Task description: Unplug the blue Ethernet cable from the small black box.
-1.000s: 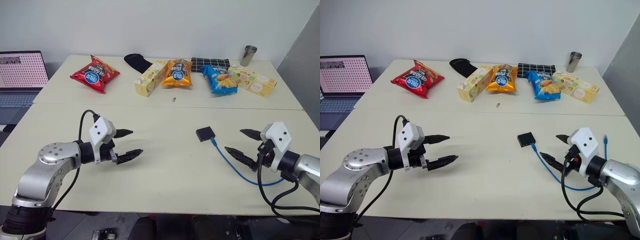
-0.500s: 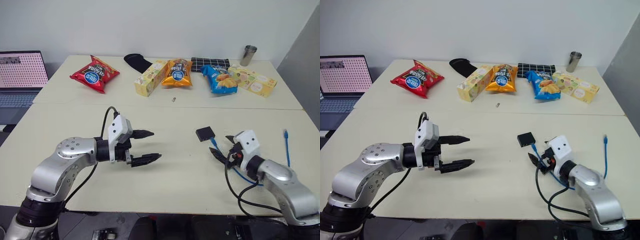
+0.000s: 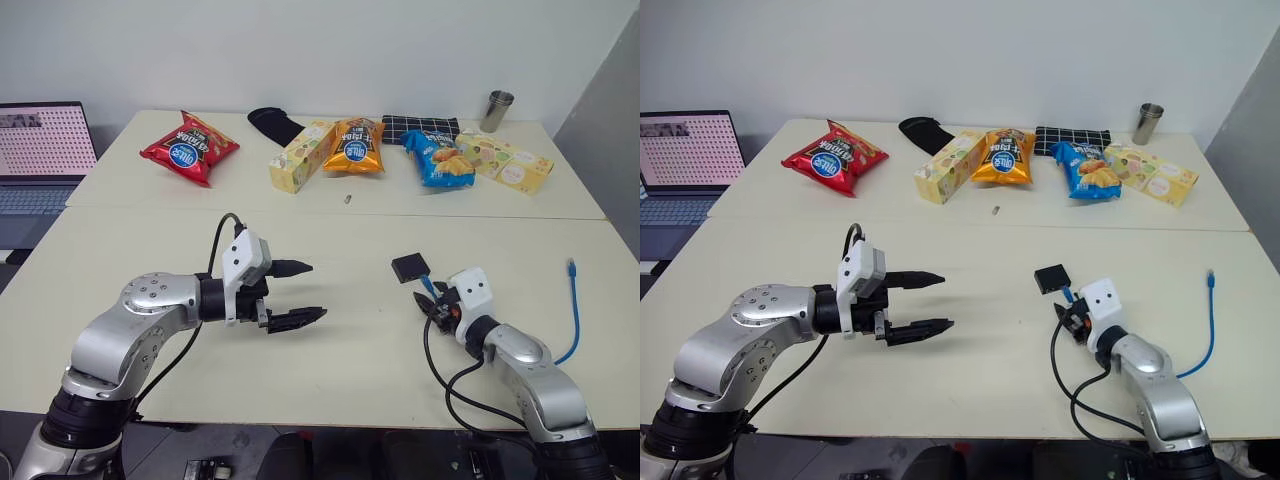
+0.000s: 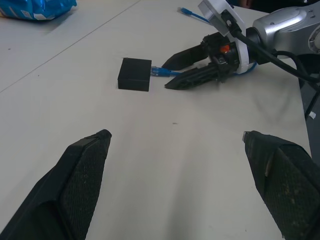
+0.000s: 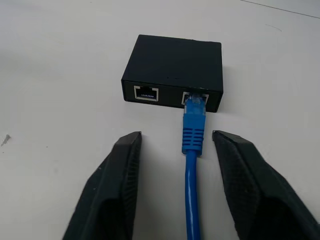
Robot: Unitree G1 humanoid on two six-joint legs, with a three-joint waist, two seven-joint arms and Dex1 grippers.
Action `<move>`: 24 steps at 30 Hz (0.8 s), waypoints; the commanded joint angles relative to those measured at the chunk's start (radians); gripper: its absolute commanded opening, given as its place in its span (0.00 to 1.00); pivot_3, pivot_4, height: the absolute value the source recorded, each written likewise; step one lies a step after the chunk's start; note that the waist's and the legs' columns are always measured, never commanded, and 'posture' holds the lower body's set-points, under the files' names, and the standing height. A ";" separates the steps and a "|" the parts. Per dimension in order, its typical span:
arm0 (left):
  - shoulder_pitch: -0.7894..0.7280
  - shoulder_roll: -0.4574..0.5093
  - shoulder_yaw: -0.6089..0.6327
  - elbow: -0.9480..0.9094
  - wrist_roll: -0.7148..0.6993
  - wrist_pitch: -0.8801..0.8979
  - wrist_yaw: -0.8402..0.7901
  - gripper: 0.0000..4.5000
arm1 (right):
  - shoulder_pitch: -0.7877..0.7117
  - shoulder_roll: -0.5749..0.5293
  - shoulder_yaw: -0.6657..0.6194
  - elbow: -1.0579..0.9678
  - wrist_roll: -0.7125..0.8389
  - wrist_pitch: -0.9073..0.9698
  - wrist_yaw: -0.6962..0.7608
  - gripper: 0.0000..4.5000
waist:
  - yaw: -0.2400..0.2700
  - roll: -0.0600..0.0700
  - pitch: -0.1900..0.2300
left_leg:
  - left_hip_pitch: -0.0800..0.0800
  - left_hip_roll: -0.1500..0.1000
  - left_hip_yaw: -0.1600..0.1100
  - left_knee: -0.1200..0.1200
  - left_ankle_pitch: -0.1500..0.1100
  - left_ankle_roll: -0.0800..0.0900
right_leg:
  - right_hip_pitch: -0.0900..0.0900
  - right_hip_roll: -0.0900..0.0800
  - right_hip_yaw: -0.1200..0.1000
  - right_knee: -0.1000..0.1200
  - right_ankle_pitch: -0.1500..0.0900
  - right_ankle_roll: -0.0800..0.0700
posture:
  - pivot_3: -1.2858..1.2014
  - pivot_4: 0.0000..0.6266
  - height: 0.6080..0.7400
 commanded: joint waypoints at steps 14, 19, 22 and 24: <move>-0.061 -0.052 0.013 0.109 -0.074 0.128 0.017 1.00 | -0.169 -0.316 0.144 0.026 -0.263 -0.625 0.276 0.02 | -0.003 0.002 0.001 | 0.000 0.000 0.001 0.000 0.000 0.000 | -0.001 0.001 0.001 0.000 0.000 0.000 | 0.52 0.24 1.00; -0.095 -0.079 0.020 0.143 -0.152 0.254 0.029 1.00 | -0.277 -0.353 0.212 0.112 -0.288 -0.923 0.359 0.02 | -0.005 0.001 0.001 | 0.000 0.001 0.000 0.001 0.000 0.000 | -0.001 0.001 -0.001 0.001 0.000 0.000 | 0.52 0.24 1.00; -0.112 -0.108 0.033 0.147 -0.198 0.307 0.051 1.00 | -0.337 -0.342 0.230 0.148 -0.297 -1.043 0.379 0.02 | -0.003 0.001 0.001 | -0.001 0.001 -0.001 0.001 0.000 0.000 | -0.001 0.001 -0.001 0.001 0.000 0.000 | 0.52 0.24 1.00; -0.116 -0.131 0.052 0.146 -0.237 0.341 0.065 1.00 | -0.376 -0.331 0.235 0.166 -0.302 -1.107 0.380 0.02 | -0.004 0.001 0.001 | -0.001 0.001 0.001 0.002 0.000 0.000 | -0.001 0.000 0.000 0.001 0.000 0.000 | 0.52 0.24 1.00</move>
